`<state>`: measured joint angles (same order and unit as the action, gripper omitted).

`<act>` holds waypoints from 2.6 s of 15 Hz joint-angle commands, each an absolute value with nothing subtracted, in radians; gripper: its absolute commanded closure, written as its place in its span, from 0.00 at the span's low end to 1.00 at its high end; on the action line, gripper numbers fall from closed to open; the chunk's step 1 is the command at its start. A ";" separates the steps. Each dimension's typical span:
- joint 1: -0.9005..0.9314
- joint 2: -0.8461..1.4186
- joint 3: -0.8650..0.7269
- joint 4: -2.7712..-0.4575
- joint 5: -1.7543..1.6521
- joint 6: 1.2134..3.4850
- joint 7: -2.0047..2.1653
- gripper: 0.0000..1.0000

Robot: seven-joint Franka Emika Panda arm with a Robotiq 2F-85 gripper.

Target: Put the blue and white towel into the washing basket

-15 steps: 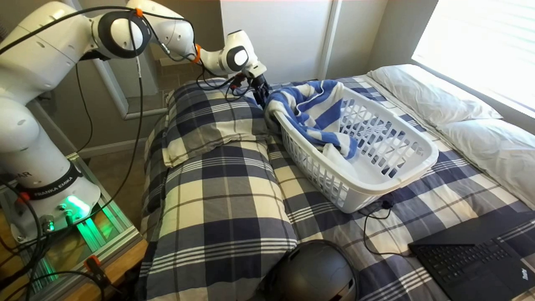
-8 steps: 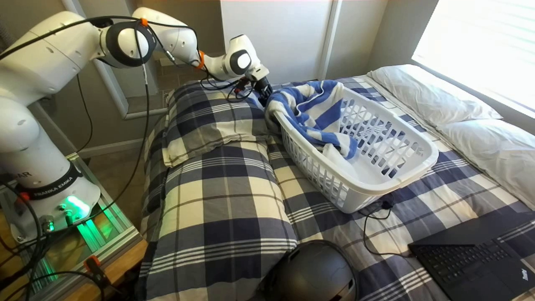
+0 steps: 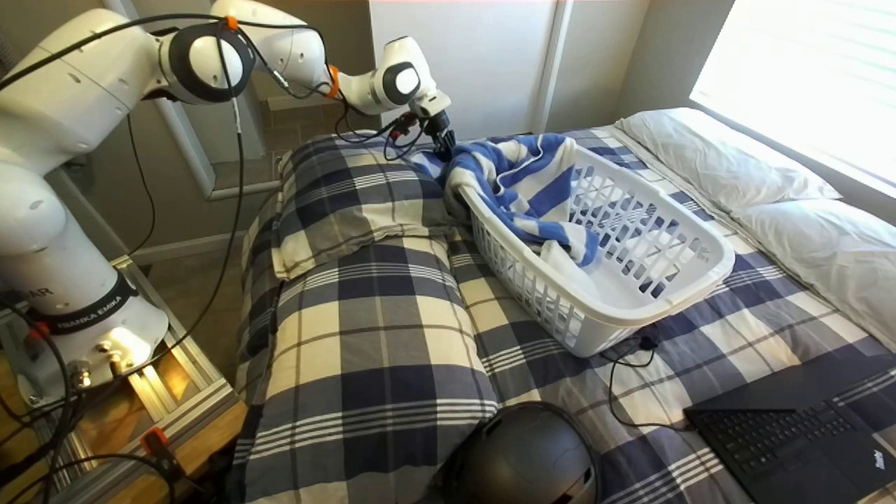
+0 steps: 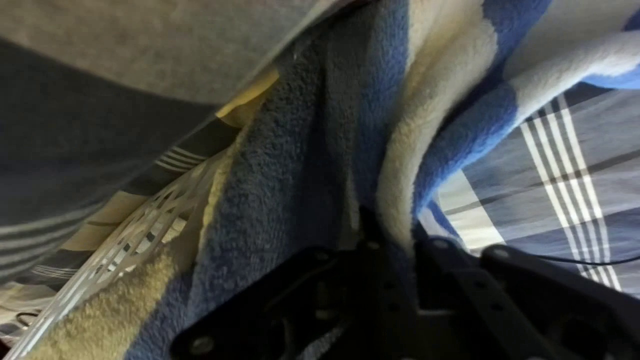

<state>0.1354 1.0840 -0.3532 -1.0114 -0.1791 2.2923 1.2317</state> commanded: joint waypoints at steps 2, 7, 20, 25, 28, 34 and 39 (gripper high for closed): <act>0.127 0.866 -0.303 -1.163 -0.189 2.314 1.148 0.96; 0.103 0.695 -0.301 -1.220 -0.179 2.356 1.167 0.96; -0.162 0.587 -0.400 -1.070 -0.003 2.323 1.373 0.97; -0.209 0.596 -0.415 -1.082 0.003 2.327 1.422 0.89; -0.231 0.630 -0.423 -1.051 0.005 2.329 1.465 0.89; -0.228 0.645 -0.423 -1.029 0.006 2.329 1.481 0.97; -0.296 0.814 -0.378 -0.812 0.011 2.248 1.598 0.97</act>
<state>-0.2416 0.6921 -0.4037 -0.9882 0.0055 2.2919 1.5114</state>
